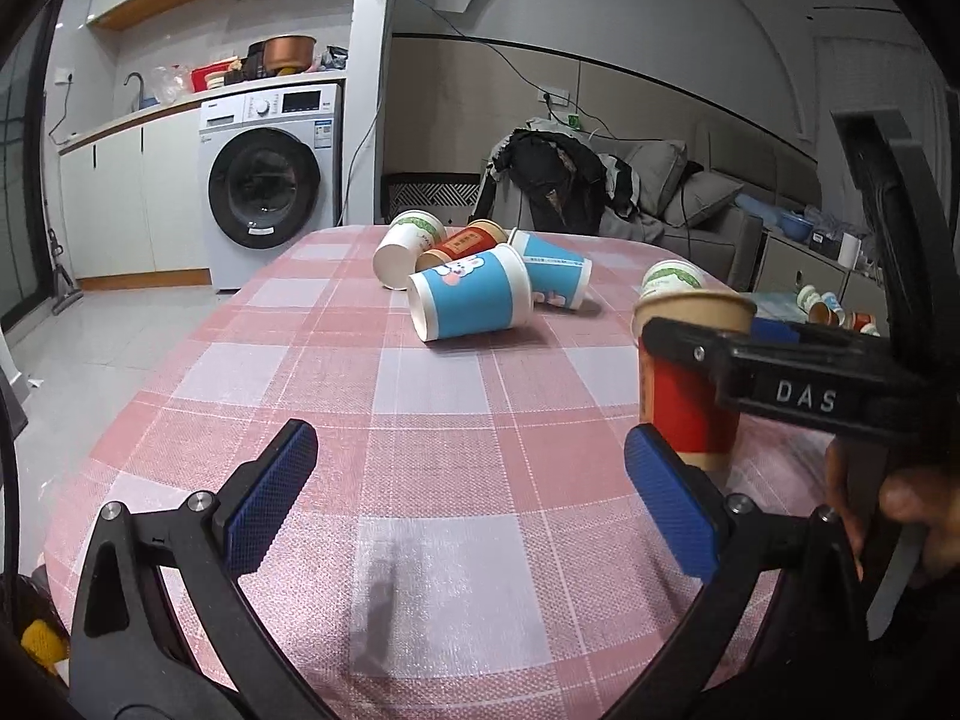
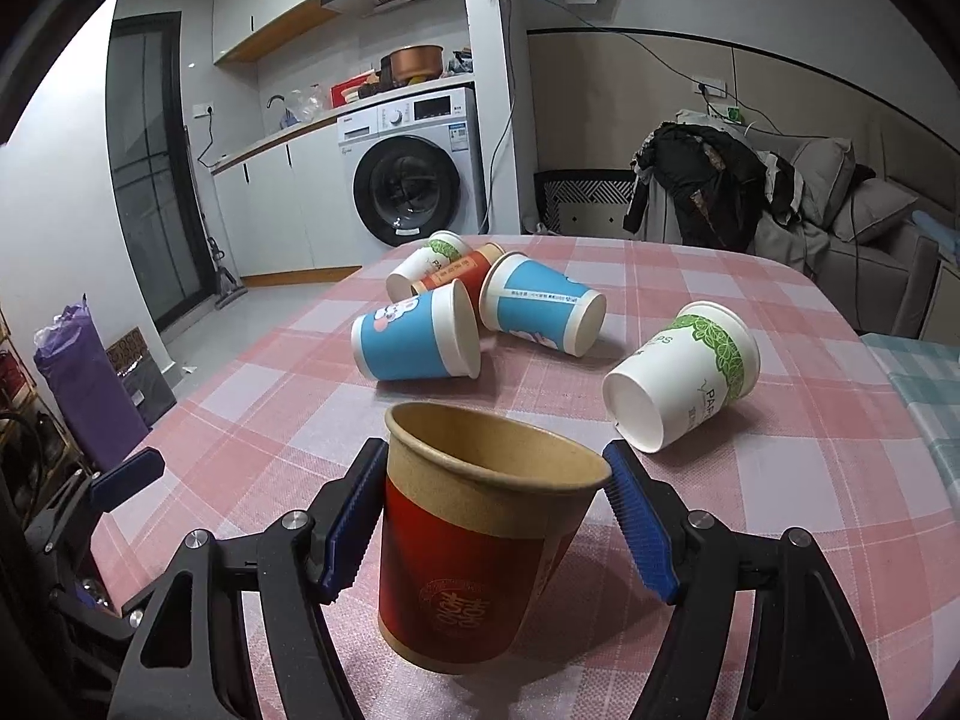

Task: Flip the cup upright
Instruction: 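Rotate the red cup rim-up with the right gripper and lower it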

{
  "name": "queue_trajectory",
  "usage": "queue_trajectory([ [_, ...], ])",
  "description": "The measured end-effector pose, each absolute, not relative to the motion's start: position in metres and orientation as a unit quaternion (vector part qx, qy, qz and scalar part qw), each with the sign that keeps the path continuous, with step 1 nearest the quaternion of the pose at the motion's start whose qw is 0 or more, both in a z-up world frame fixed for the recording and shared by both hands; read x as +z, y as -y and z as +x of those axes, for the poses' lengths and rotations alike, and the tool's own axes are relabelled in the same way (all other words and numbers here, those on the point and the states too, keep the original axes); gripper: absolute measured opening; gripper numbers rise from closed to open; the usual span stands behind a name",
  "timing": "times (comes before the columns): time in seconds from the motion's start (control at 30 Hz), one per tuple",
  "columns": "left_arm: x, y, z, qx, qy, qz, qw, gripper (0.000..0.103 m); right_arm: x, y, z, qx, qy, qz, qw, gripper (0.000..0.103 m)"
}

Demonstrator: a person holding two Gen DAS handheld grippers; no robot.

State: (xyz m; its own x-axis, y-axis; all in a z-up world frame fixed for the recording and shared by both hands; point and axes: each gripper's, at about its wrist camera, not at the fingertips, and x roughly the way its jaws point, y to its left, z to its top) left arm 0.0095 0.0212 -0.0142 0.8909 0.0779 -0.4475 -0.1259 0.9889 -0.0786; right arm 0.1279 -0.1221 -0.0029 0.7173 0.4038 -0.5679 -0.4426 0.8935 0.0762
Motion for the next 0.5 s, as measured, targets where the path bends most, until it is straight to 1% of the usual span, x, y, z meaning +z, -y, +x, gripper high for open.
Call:
queue_trajectory([
  [0.4, -0.015, -0.028, 0.008, 0.055, -0.228, -0.061, 0.970, 0.102, -0.005, 0.118, 0.110, 0.239, -0.298, -0.053, 0.923, 0.076],
  [0.47, -0.015, -0.028, 0.007, 0.058, -0.226, -0.059, 0.971, 0.102, -0.007, 0.119, 0.107, 0.244, -0.299, -0.052, 0.921, 0.079],
  [0.5, -0.015, -0.028, 0.006, 0.058, -0.226, -0.059, 0.971, 0.102, -0.007, 0.119, 0.105, 0.250, -0.299, -0.053, 0.919, 0.082],
])
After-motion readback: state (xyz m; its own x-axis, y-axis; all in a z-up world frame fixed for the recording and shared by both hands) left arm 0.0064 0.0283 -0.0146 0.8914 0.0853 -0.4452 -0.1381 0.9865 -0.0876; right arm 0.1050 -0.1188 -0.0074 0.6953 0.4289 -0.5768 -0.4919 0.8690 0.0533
